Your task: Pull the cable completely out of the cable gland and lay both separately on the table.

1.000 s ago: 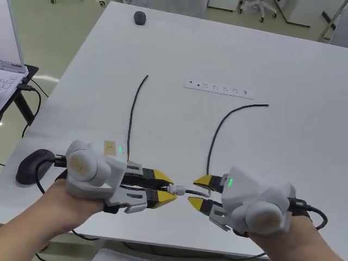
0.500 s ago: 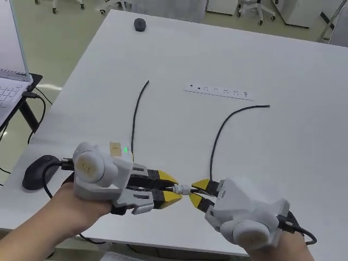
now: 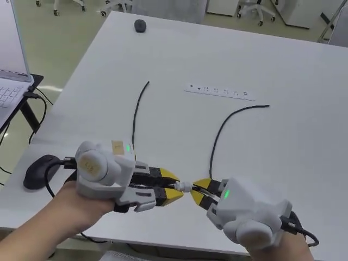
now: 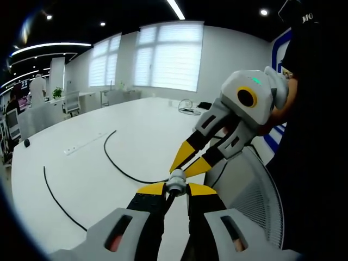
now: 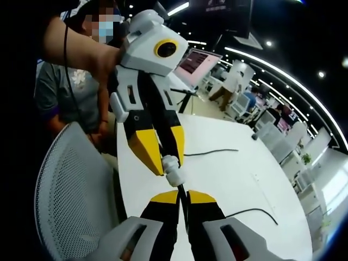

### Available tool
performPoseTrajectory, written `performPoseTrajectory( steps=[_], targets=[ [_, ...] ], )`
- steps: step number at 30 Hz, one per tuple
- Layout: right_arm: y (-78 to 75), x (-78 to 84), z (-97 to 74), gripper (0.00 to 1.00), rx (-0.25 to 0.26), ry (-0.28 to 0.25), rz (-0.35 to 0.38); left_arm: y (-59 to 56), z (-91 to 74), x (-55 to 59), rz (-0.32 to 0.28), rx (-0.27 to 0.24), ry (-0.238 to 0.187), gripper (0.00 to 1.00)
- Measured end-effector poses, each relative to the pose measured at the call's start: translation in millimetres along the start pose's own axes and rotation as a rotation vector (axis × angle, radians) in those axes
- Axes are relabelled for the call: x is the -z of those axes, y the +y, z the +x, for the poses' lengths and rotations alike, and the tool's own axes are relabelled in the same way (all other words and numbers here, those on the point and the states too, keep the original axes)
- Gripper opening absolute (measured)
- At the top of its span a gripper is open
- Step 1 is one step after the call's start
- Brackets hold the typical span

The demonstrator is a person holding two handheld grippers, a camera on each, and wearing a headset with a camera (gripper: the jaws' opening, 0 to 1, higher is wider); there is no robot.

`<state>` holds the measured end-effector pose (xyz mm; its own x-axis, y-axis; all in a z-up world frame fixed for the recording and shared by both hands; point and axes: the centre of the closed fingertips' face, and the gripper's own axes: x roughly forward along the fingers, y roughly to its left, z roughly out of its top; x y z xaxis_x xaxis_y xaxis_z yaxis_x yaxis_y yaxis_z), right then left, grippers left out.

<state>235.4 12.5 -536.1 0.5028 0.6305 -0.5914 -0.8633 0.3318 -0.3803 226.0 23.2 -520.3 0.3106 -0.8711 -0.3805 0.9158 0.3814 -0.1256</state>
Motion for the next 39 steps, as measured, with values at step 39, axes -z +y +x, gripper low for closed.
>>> performPoseTrajectory(
  steps=[39],
  targets=[
    [-20.4, 95.4, -6.7, 0.0, 0.093, 0.13, 0.463, 7.9, 1.4, 10.2, -0.022, 0.001, 0.032, 0.15]
  ],
)
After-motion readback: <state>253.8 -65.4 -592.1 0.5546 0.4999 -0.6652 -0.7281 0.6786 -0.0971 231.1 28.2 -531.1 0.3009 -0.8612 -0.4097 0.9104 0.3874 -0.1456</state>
